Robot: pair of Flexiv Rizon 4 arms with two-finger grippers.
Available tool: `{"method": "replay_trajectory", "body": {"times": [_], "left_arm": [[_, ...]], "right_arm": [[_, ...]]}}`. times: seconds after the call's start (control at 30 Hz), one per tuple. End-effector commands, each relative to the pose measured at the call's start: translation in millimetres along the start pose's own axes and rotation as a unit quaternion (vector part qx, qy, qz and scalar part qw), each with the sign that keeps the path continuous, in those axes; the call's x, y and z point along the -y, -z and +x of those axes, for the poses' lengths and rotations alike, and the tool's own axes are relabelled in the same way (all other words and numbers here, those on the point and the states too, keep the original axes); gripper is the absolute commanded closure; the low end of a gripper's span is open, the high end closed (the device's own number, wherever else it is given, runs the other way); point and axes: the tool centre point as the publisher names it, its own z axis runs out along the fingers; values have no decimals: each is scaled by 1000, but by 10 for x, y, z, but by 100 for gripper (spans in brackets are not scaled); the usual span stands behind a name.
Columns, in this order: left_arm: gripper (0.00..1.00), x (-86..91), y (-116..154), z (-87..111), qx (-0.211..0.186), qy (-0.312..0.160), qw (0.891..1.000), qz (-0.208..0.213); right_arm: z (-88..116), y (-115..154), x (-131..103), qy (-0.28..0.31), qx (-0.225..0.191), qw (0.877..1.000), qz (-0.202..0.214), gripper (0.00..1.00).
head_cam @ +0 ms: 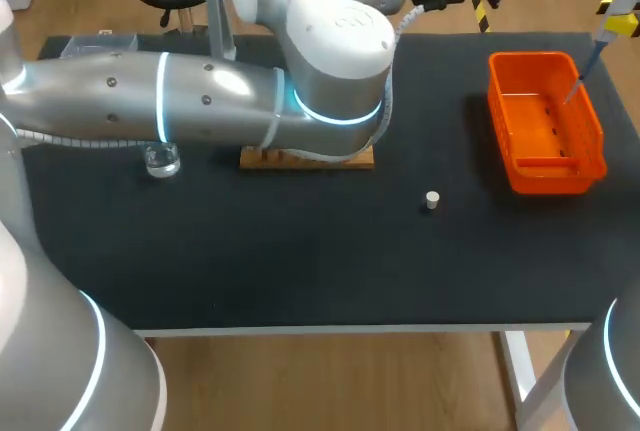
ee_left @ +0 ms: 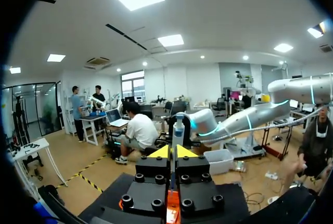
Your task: Invert the test tube, pick up the pipette, mount the tip to pipette, aspirate from beaker and dispense into the tube, eject the tip, return the pipette, and cap with the stopper.
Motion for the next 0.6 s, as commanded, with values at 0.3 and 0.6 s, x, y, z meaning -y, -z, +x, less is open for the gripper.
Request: {"method": "replay_trajectory", "body": {"times": [0.3,0.6], "left_arm": [[100,5,-270,13,-8,-5,1000,21],[100,43,-578,63,-20,-17,999,36]], "right_arm": [[-6,13,0,0,-2,1000,0,100],[-6,13,0,0,-2,1000,0,100]]}}
